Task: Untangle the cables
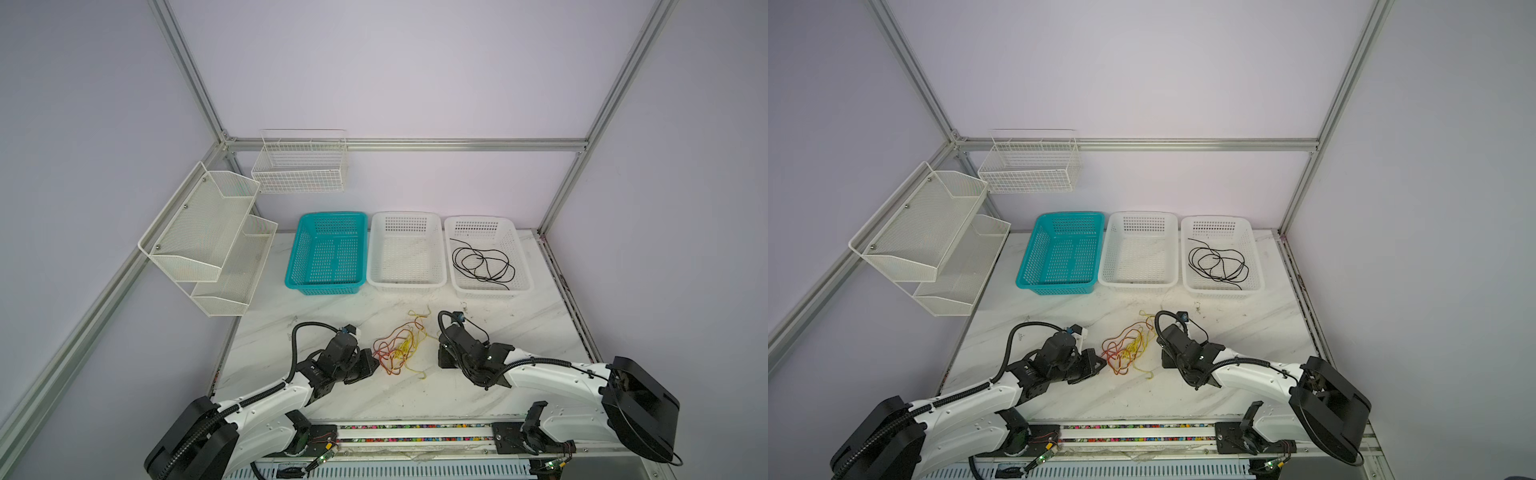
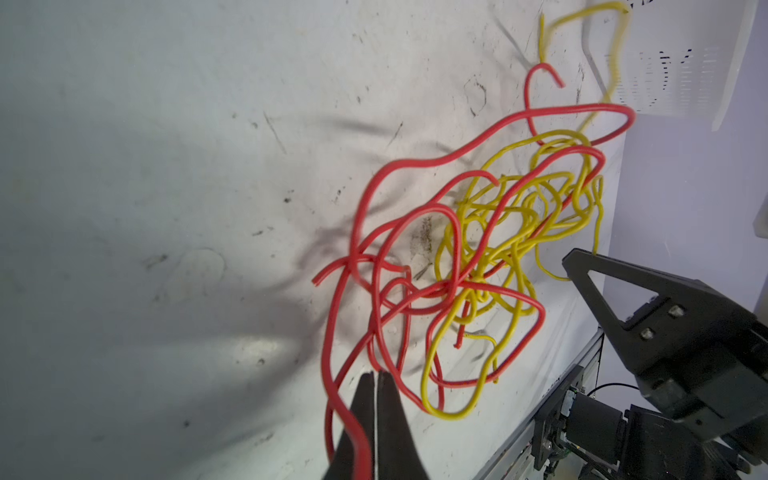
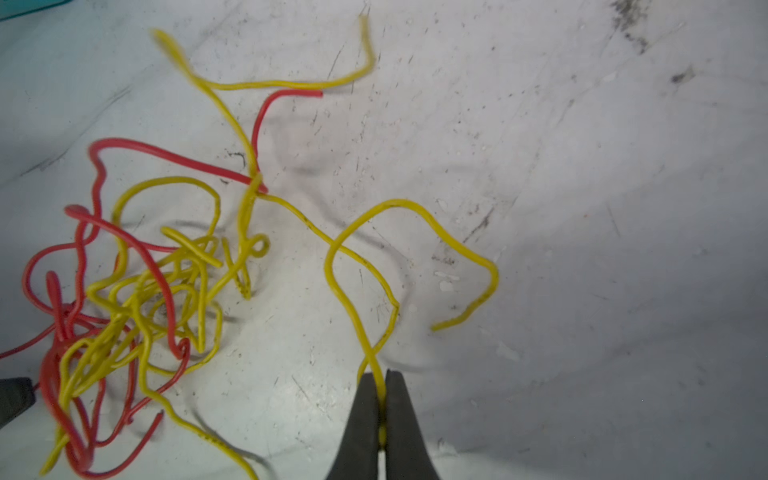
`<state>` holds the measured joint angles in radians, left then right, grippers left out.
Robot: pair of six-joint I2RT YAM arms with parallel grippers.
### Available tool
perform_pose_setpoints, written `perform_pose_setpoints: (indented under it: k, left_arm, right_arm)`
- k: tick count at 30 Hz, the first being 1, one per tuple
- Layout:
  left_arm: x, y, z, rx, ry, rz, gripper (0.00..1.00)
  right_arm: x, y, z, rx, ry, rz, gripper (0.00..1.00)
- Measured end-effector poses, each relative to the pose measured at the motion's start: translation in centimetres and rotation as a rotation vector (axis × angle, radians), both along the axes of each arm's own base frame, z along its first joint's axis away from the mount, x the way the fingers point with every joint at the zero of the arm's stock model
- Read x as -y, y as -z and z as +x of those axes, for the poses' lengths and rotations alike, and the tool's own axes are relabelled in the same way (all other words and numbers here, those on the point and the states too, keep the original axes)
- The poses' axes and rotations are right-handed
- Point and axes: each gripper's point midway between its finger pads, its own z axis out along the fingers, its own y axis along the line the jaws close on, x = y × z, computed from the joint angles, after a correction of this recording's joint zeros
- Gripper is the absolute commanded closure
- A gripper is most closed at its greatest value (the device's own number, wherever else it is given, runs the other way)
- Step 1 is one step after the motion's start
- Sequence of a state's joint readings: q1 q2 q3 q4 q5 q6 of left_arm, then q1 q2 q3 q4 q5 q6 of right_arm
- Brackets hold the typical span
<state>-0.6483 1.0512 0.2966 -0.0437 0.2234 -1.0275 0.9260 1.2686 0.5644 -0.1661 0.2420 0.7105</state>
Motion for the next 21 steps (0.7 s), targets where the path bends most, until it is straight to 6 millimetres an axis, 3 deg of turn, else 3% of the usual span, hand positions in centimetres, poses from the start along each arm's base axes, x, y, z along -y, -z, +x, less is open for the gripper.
perform_pose_setpoints:
  k: [7,15,21]
  left_arm:
    - [-0.2,0.0,0.2,0.007,-0.009,0.007,1.0]
    - [-1.0,-0.1,0.5,0.028,-0.027,0.032,1.0]
    - [-2.4,-0.6,0.8,0.049,-0.061,0.054,1.0]
  right_arm:
    - [0.5,-2.9,-0.3,0.044,0.004,0.048,1.0]
    - [0.3,-10.2,-0.9,0.094,-0.017,0.166,1.0]
    - [1.3,-12.8,-2.1,0.053,-0.034,0.134,1.0]
